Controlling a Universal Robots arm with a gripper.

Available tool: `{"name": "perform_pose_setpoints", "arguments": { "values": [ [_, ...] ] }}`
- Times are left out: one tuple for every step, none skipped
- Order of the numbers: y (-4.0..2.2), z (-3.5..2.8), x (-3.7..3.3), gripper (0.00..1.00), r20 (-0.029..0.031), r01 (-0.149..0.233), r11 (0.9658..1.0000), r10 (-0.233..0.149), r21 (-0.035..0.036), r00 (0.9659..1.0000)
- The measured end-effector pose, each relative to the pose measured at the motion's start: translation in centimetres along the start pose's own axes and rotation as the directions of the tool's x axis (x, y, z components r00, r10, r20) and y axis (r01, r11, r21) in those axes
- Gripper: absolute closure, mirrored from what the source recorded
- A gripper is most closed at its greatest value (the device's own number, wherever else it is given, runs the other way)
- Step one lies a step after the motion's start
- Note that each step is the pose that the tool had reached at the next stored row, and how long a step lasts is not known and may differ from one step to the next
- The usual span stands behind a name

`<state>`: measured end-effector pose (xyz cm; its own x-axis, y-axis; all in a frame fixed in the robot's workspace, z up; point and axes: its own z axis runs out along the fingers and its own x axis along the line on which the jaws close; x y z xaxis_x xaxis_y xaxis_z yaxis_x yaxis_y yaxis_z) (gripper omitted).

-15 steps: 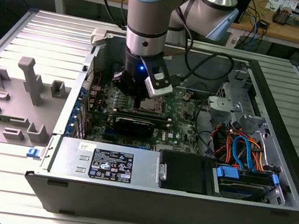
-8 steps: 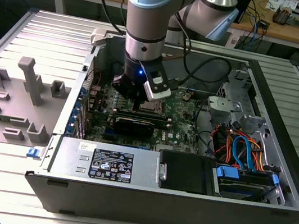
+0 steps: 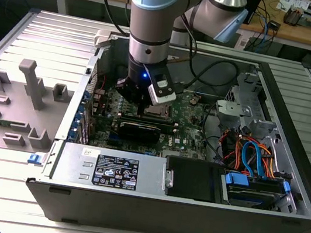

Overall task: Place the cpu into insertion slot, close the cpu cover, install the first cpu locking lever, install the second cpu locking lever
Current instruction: 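Install the second cpu locking lever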

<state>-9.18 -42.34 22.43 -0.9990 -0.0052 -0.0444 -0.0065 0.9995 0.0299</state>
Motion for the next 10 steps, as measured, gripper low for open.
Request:
{"name": "perform_pose_setpoints", "arguments": {
  "values": [
    [0.05, 0.10, 0.05, 0.89, -0.0001, 0.000, 1.0000, 0.000, 0.0000, 1.0000],
    [0.06, 0.29, 0.08, 0.89, -0.0001, 0.000, 1.0000, 0.000, 0.0000, 1.0000],
    [0.07, 0.52, 0.12, 0.89, -0.0002, 0.000, 1.0000, 0.000, 0.0001, 1.0000],
    [0.09, 0.76, 0.16, 0.89, -0.0001, 0.000, 1.0000, 0.000, 0.0001, 1.0000],
    [0.11, 0.85, 0.22, 0.89, 0.0000, 0.000, 1.0000, 0.000, 0.0002, 1.0000],
    [0.11, 0.85, 0.22, 0.89, -0.0002, 0.000, 1.0000, 0.000, 0.0002, 1.0000],
    [0.11, 0.85, 0.22, 0.89, -0.0002, 0.000, 1.0000, 0.000, 0.0002, 1.0000],
    [0.13, 0.86, 0.23, 0.89, -0.0001, 0.000, 1.0000, 0.000, -0.0001, 1.0000],
    [0.17, 0.87, 0.23, 0.89, 0.0000, 0.000, 1.0000, 0.000, -0.0003, 1.0000],
    [0.21, 0.87, 0.24, 0.89, 0.0000, 0.000, 1.0000, 0.000, -0.0003, 1.0000]
  ]
}}
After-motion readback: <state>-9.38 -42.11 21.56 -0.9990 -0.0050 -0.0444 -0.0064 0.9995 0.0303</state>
